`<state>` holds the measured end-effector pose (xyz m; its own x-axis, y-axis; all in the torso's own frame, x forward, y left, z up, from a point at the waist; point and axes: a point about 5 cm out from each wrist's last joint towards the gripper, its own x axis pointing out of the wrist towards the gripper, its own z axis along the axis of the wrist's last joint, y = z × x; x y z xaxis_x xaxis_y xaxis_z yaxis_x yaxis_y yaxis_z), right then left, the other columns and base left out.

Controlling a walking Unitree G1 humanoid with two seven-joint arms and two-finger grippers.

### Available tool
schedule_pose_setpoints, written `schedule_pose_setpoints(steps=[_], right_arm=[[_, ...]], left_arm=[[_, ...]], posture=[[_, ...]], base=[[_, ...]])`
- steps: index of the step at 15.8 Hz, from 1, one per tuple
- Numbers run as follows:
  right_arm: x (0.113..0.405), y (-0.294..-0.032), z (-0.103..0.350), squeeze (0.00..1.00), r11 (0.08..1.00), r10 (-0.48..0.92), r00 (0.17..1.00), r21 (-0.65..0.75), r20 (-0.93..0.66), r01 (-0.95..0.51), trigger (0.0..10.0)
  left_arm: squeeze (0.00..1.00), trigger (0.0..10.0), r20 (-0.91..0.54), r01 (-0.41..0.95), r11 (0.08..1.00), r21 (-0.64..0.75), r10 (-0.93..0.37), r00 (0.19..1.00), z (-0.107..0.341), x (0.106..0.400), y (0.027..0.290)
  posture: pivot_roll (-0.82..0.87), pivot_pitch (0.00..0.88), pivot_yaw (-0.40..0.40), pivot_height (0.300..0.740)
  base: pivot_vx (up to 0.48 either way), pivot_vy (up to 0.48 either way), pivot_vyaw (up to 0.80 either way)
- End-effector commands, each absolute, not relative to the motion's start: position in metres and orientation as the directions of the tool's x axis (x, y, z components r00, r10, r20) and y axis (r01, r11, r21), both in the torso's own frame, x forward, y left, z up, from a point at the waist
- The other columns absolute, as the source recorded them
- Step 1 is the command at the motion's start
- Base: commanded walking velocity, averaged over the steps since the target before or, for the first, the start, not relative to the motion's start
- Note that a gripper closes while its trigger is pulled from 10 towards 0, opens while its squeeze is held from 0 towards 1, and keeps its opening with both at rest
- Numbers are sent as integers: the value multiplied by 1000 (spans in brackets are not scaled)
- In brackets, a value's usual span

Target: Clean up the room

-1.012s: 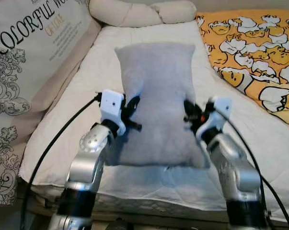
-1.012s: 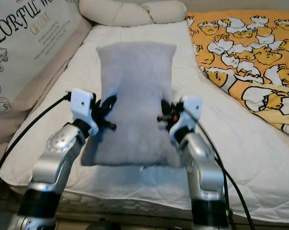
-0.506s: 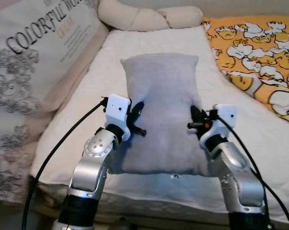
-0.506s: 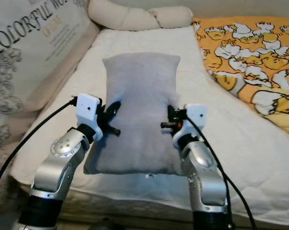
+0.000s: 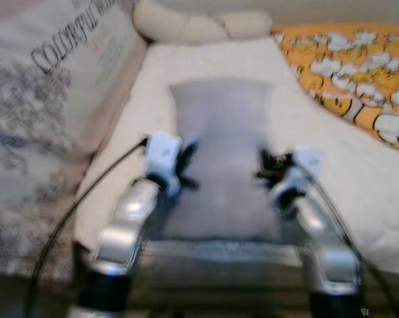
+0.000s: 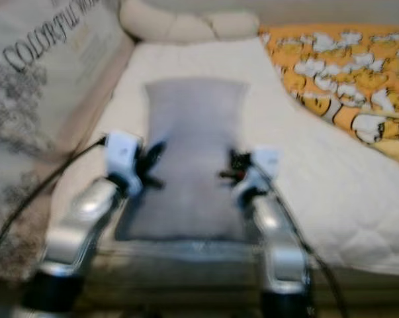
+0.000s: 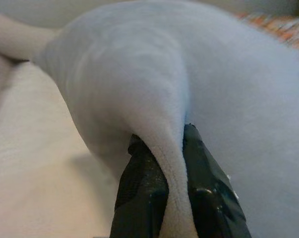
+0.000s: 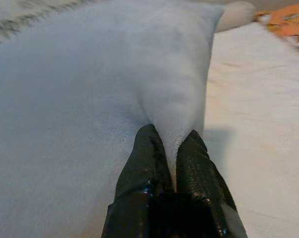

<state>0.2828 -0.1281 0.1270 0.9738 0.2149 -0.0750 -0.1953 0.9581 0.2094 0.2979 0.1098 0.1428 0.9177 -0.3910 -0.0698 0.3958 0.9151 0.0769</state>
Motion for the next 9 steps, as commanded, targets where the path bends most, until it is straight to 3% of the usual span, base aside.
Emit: schedule_pose_setpoints(steps=[1, 4, 9], right_arm=[[286, -141, 132, 0, 970, 168, 984, 187, -62, -154, 10000], [288, -140, 133, 0, 969, 182, 981, 178, -62, -169, 10000], [293, -139, 134, 0, 959, 209, 975, 212, -72, -190, 10000]], left_arm=[[0, 10000, -32, 368, 925, 92, -367, 930, 151, 299, 112], [0, 10000, -41, 359, 929, 96, -356, 933, 150, 297, 116], [0, 10000, -18, 287, 952, 102, -287, 958, 155, 296, 130]], posture=[[24, 0, 68, 740], [30, 0, 62, 740], [52, 0, 43, 740]], base=[[0, 450, 0], [0, 449, 0], [0, 0, 0]])
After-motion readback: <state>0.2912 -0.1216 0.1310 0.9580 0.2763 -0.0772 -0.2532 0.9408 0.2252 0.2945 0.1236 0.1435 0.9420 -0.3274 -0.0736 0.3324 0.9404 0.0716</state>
